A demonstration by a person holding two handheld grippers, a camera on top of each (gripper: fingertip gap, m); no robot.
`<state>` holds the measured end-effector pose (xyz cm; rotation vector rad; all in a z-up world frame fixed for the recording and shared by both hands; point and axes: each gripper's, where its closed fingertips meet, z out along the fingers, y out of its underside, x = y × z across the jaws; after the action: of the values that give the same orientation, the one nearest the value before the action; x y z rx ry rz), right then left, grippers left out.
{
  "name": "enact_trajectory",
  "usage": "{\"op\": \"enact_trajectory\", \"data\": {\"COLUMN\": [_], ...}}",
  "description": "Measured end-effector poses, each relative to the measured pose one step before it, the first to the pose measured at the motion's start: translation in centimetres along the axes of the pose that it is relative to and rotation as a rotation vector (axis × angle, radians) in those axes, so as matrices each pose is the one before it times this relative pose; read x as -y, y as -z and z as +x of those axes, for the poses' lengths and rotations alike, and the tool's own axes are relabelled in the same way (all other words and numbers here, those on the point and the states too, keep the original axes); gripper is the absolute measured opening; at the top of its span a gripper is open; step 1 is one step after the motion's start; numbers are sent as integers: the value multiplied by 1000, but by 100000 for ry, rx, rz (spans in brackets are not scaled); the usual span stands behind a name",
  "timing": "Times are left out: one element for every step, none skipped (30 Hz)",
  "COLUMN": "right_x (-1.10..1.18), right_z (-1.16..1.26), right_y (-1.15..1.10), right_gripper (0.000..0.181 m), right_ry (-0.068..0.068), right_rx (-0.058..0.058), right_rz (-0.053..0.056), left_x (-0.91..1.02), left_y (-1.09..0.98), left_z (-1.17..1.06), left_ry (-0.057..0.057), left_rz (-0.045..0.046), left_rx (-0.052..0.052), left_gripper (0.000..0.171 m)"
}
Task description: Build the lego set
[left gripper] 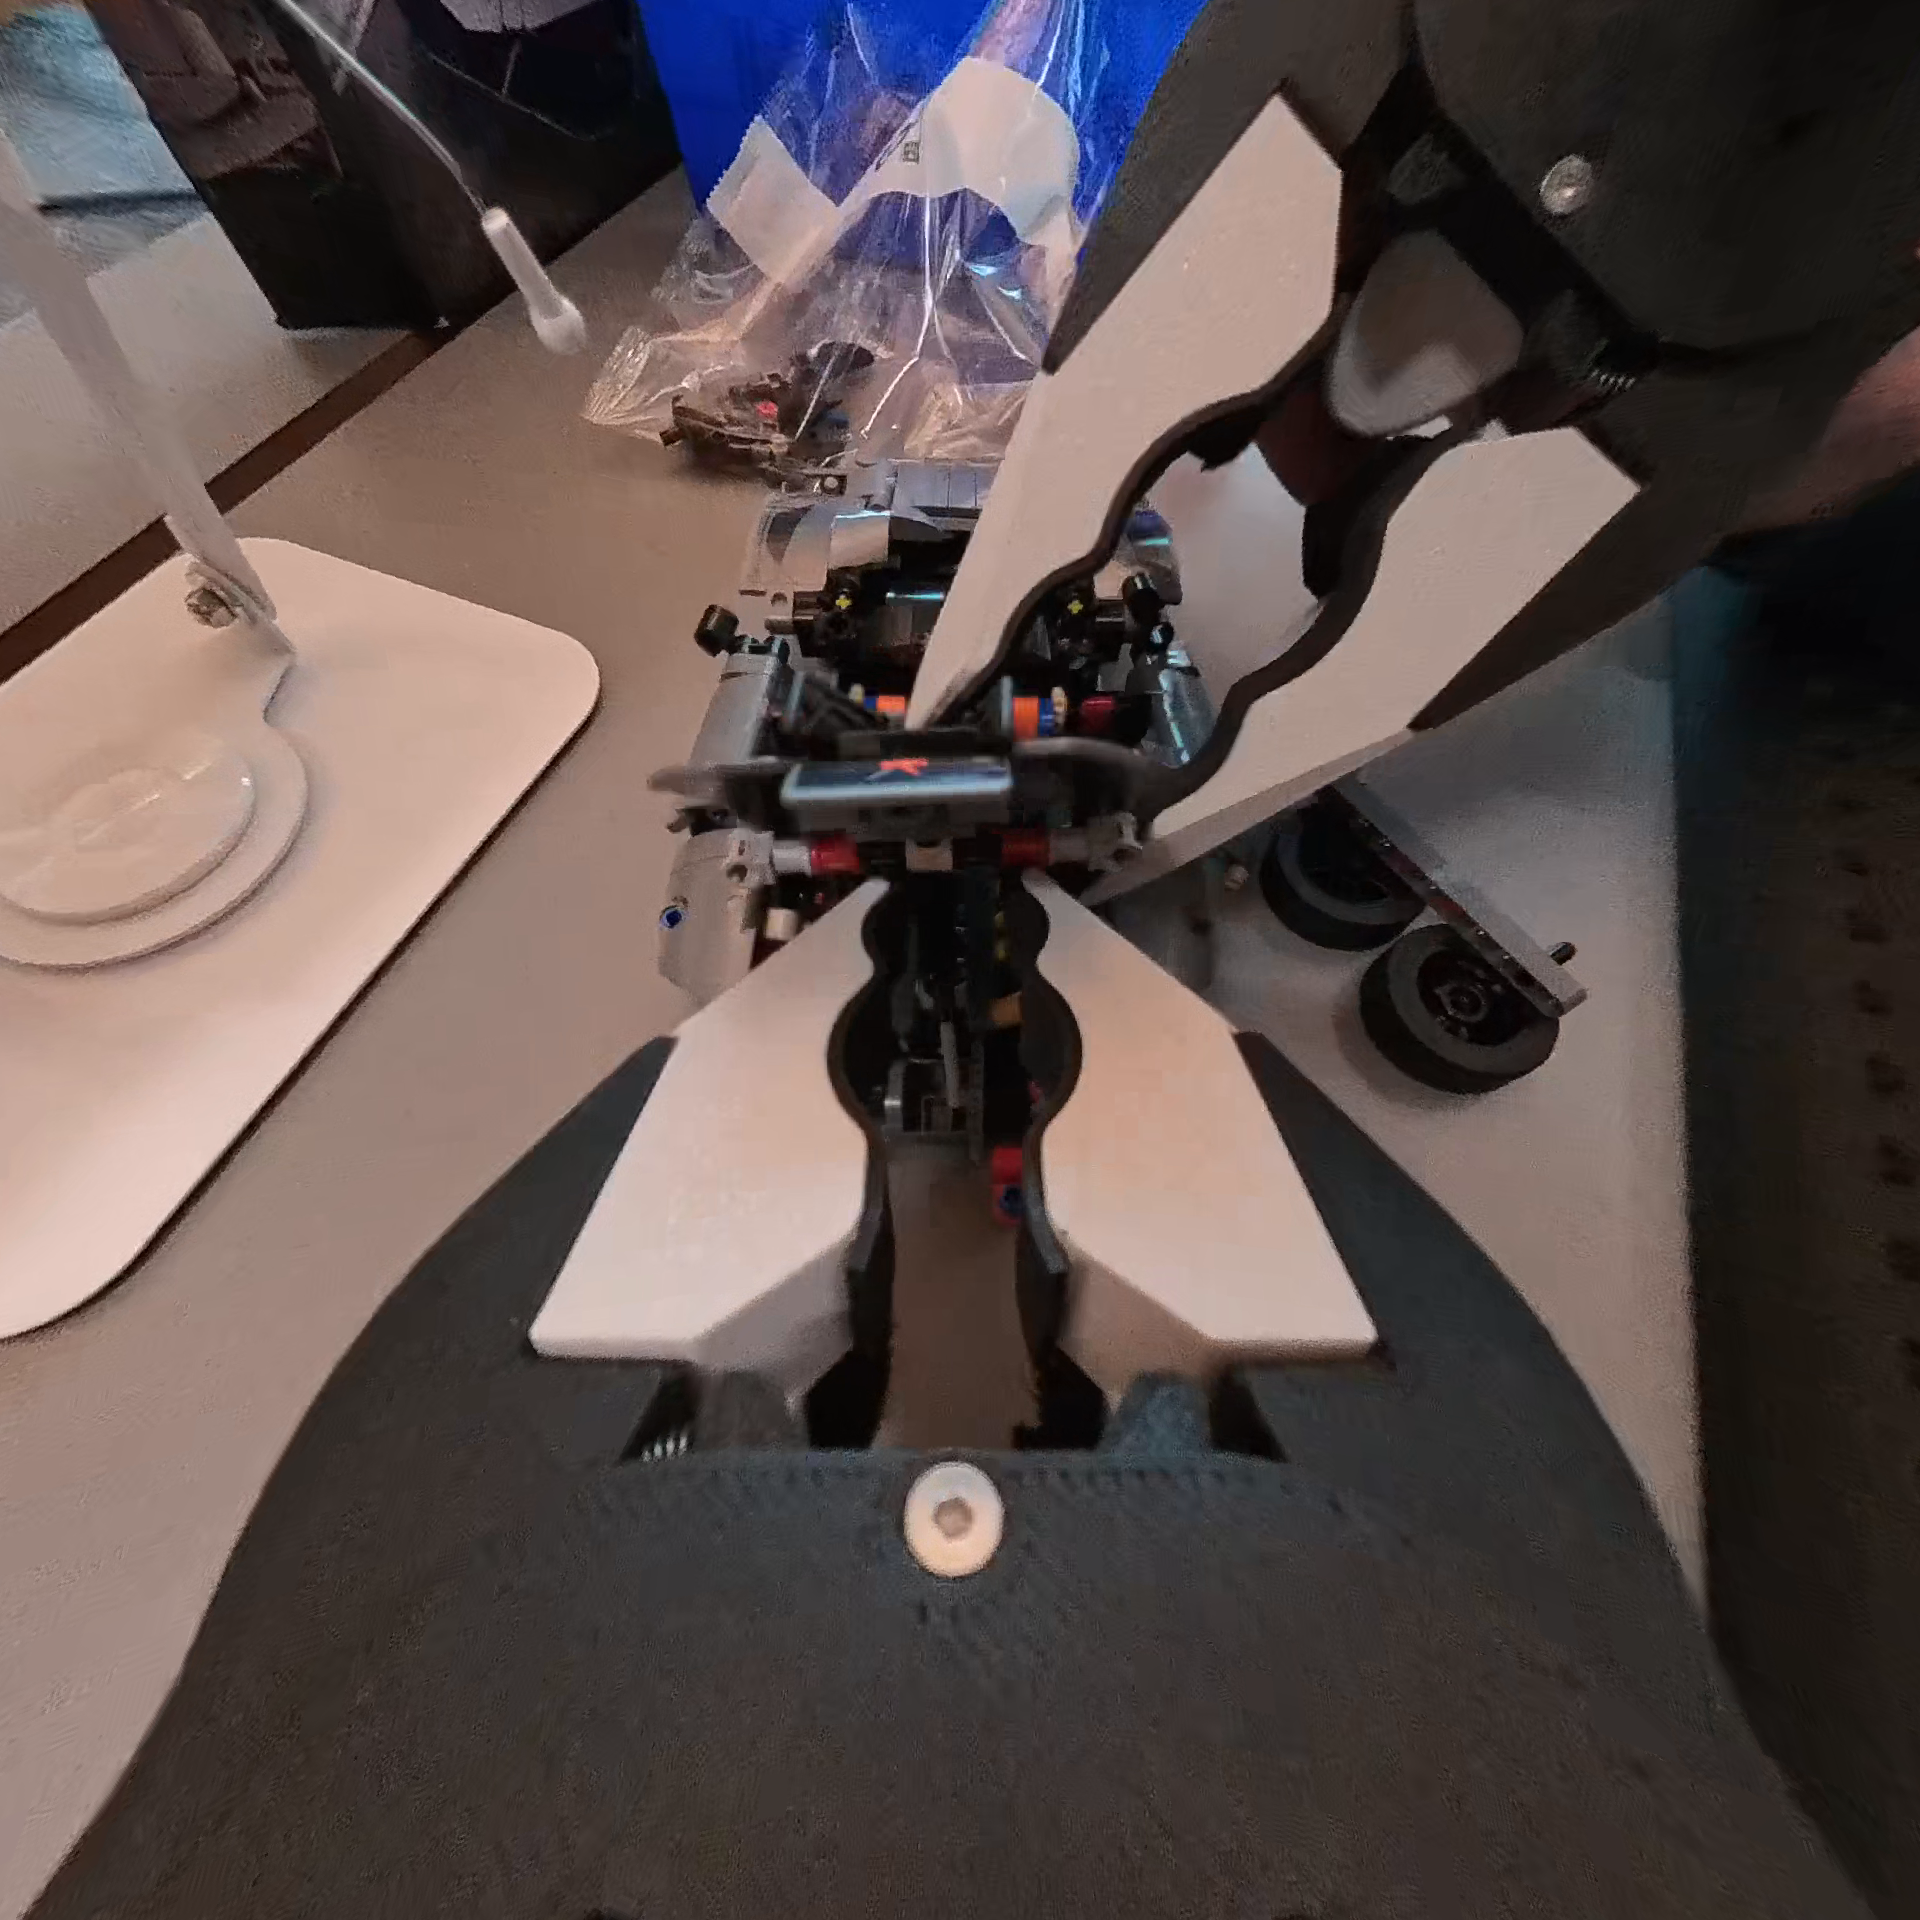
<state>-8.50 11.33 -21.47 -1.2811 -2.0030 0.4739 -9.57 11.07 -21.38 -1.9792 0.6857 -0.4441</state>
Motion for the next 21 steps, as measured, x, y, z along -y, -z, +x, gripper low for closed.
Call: {"op": "enact_trajectory", "data": {"right_x": [29,16,40,66,45,33,44,101,132,172,232,211,16,-83,-135,-52,57,71,79,45,30], "right_z": [-10,-55,1,16,14,-23,15,50,64,92,110,72,55,118,99,-1,19,53,25,-8,19], "right_y": [64,48,95,112,115,149,180,222,237,252,267,225,87,-47,-150,-87,10,53,42,8,-32], "right_gripper": [35,34,34,34,34,34,33,33,33,32,28,27,27,27,27,28,28,27,27,27,27], "right_ry": [-1925,-2736,-2472,-1892,-1744,-1794,-1969,-1946,-2016,-2135,-1888,-1360,-668,44,404,427,-248,-742,-962,-907,-581], "right_rx": [1293,2202,2200,1859,1859,2165,2154,1977,1893,1639,1236,1056,531,-605,-778,-132,206,369,590,671,195], "right_rz": [1446,1515,1734,1777,1573,1591,1800,1993,2064,2077,2264,1654,147,-597,-948,-632,-61,89,218,78,-35], "left_x": [-17,2,70,105,362,114,116,152,112,18,66,254,215,75,35,252,167,314,412,505,208], "left_y": [-45,-62,-4,87,121,47,107,134,166,94,40,98,35,-95,-148,57,133,175,278,189,-82], "left_z": [-273,-358,28,-64,283,-8,68,-45,-40,-194,20,-68,-165,30,33,-30,-349,-411,-271,15,389], "left_ry": [-1702,-2018,-625,-21,147,-713,-3377,-4141,-6486,-8069,-7986,-8652,-9235,-6952,-4208,-3226,-2514,-792,-1530,-4069,-4534], "left_rz": [-754,-520,-132,526,2031,-252,-419,-537,-651,-1308,-1486,-1066,-1439,-2185,-1539,350,54,1126,1321,1270,-917], "left_rx": [2365,2567,-377,37,-1746,979,1906,2833,3766,5566,4478,5675,6349,4232,3074,2744,3265,2630,2054,1329,-113], "left_gripper": [11,4,3,0,0,0,3,6,9,11,13,18,20,22,24,23,20,20,17,15,15]}}
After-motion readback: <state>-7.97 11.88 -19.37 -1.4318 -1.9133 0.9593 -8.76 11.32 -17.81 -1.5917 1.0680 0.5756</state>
